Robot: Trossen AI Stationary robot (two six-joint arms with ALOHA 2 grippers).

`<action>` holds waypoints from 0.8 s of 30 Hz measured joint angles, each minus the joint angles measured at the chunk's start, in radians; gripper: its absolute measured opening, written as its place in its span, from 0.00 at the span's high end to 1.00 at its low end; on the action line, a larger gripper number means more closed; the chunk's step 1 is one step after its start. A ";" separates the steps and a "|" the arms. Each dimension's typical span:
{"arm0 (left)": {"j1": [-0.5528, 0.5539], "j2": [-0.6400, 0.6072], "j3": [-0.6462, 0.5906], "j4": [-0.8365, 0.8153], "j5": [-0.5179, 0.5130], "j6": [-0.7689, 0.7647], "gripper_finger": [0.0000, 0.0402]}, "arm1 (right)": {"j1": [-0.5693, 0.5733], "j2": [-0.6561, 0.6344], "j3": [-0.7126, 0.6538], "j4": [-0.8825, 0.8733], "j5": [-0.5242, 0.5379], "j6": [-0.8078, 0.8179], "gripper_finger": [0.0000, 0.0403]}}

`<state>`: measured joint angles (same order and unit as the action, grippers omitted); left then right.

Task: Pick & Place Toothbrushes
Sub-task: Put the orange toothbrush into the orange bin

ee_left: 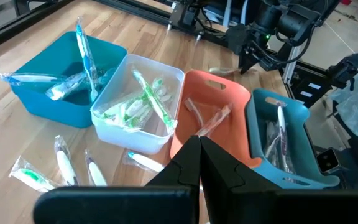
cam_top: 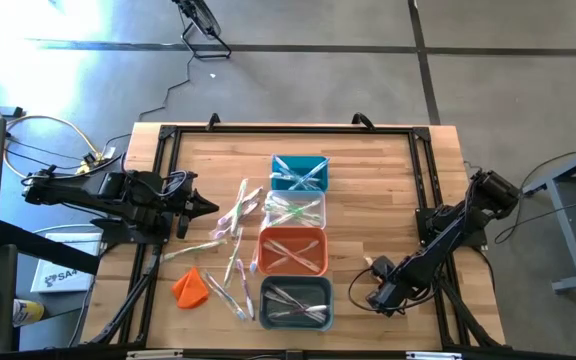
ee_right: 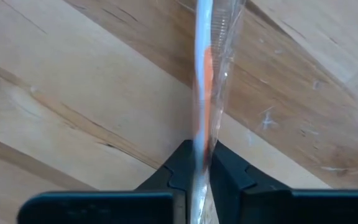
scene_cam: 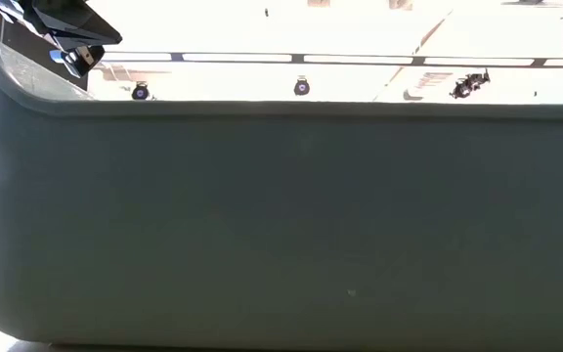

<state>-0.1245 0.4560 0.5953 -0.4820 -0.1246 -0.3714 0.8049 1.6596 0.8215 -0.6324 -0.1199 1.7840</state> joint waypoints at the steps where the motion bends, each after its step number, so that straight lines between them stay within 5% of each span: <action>1: 0.000 0.000 0.000 0.000 0.000 0.000 1.00 | 0.000 0.000 0.000 0.000 -0.003 0.000 0.94; 24: 0.000 0.000 0.000 0.000 0.000 0.000 1.00 | -0.006 -0.147 -0.002 -0.027 0.098 -0.008 0.95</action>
<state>-0.1244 0.4557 0.5953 -0.4818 -0.1242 -0.3714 0.7990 1.5128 0.8200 -0.6595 -0.0216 1.7757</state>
